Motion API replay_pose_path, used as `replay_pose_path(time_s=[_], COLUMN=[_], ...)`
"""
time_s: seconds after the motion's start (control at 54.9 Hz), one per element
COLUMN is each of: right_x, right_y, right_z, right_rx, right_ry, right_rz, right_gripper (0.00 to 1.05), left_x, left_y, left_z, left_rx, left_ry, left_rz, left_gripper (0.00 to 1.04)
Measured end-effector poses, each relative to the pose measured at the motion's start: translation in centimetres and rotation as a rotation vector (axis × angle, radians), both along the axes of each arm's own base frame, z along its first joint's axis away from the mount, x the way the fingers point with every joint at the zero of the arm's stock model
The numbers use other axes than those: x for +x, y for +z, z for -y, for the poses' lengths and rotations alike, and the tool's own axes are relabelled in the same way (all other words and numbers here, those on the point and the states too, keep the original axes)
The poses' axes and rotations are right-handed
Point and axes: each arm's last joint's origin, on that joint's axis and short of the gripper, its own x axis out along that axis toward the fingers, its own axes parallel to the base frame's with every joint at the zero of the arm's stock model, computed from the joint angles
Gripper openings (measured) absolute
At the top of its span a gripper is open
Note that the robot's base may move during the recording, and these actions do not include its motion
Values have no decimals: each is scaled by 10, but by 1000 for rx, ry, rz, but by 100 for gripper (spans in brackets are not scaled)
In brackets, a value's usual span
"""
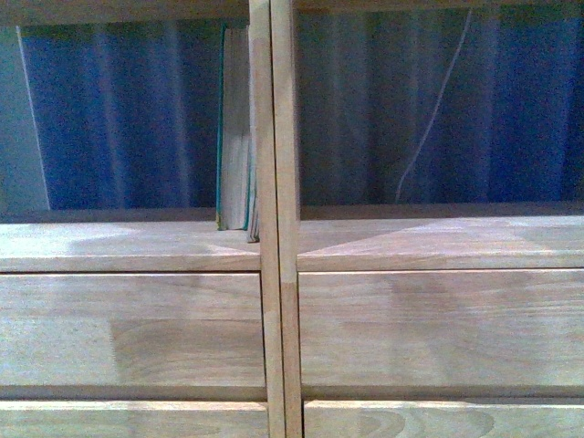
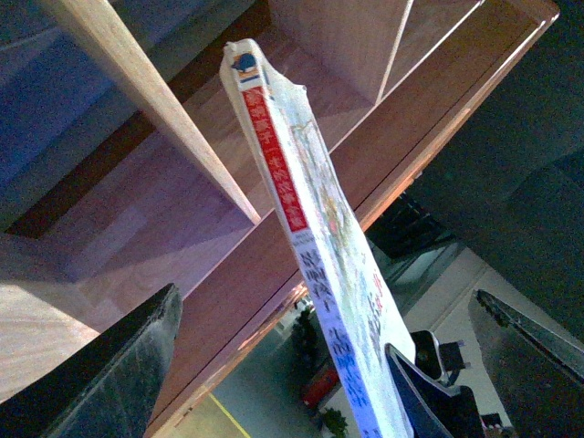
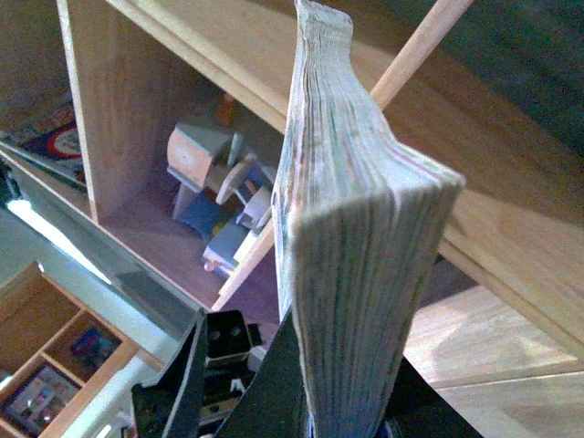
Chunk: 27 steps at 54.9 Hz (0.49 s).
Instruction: Organize books on shelf
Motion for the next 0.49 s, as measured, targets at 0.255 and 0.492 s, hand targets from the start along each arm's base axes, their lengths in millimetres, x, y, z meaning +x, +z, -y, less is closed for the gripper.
replay_pose_path(time_s=[0.255,0.492], right_x=[-6,-11], right_y=[-2,-5], right_z=[-11,-18], right_rx=[-9,-20], right_ry=[22,69], right_rz=[-17,-26], right_gripper=[7,7], left_x=[3,1], left_y=[-5,0], left_z=[9,16], left_rx=[8,-4], left_ry=[-4,-17], left_rz=[11,37], left_gripper=[97,97])
